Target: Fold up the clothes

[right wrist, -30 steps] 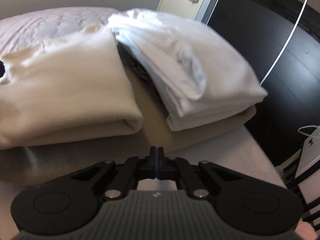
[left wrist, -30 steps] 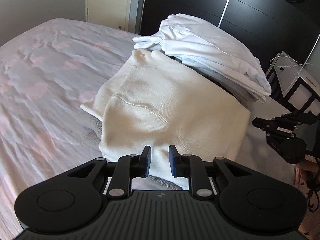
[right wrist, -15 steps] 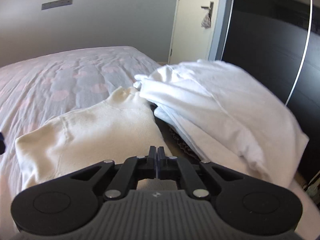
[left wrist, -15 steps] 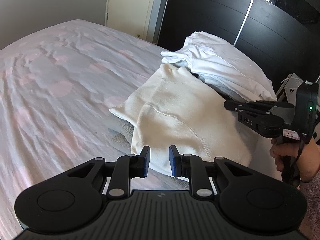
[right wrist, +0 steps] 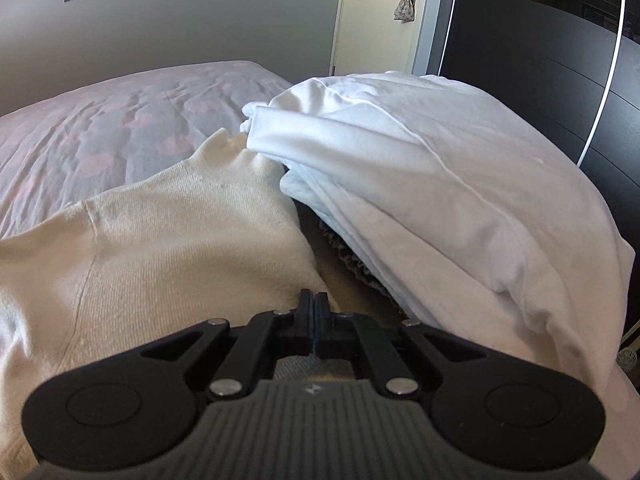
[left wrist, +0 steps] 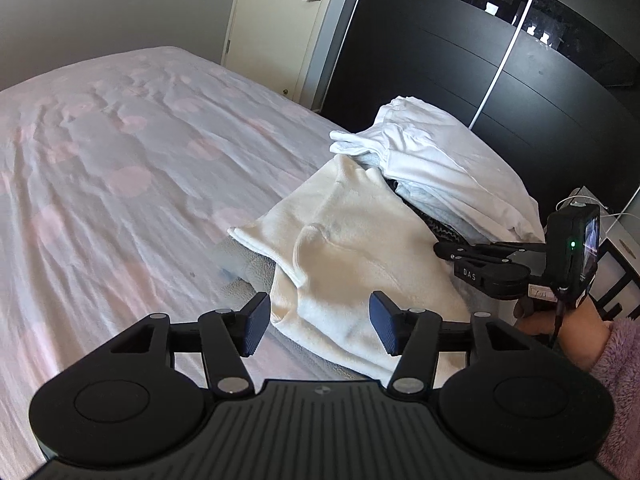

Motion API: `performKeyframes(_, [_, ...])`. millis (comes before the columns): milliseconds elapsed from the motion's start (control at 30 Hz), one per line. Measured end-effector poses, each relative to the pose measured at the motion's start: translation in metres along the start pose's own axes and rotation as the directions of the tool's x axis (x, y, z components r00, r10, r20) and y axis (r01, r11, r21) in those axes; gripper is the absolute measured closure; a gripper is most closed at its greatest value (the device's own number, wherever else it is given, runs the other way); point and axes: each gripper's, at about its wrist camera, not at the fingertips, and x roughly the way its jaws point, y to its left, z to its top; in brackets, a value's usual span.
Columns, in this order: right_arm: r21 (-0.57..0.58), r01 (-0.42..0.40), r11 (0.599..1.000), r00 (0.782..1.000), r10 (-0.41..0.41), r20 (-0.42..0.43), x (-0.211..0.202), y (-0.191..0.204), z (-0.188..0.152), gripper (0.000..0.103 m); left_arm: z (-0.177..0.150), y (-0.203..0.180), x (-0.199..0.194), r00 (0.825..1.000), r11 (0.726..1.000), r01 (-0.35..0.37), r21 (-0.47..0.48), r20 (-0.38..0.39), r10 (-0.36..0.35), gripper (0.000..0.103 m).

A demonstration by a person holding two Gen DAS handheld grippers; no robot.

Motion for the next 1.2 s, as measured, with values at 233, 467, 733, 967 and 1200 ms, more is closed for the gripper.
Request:
performKeyframes(233, [-0.017,0.017,1.000,0.989,-0.015,0.146,-0.088,0.016,-0.002,0.052,-0.015,-0.019,-0.037,0.983,0.983,-0.146,0.111,0.129,0.131,0.045])
performKeyframes(467, [0.041,-0.064,0.997,0.972,0.053,0.230,-0.170,0.037,-0.016,0.027,-0.030,-0.049,-0.069,0.955,0.971,-0.193,0.139,0.253,0.153,0.028])
performKeyframes(733, [0.007,-0.117,0.993,0.974,0.113,0.198,-0.211,0.071,-0.040,0.024,-0.061,-0.075,-0.095,0.925,0.957,-0.248,0.153,0.330,0.187,0.027])
performKeyframes(967, [0.054,-0.047,0.997,0.979,0.036,0.199,-0.245,0.092,-0.061,0.011,-0.087,-0.075,-0.122,0.900,0.950,-0.294,0.108,0.365,0.237,0.026])
performKeyframes(1200, [0.160,-0.009,0.987,0.976,-0.026,0.216,-0.272,0.107,-0.077,0.011,-0.107,-0.080,-0.143,0.889,0.929,-0.347,0.132,0.363,0.281,0.023])
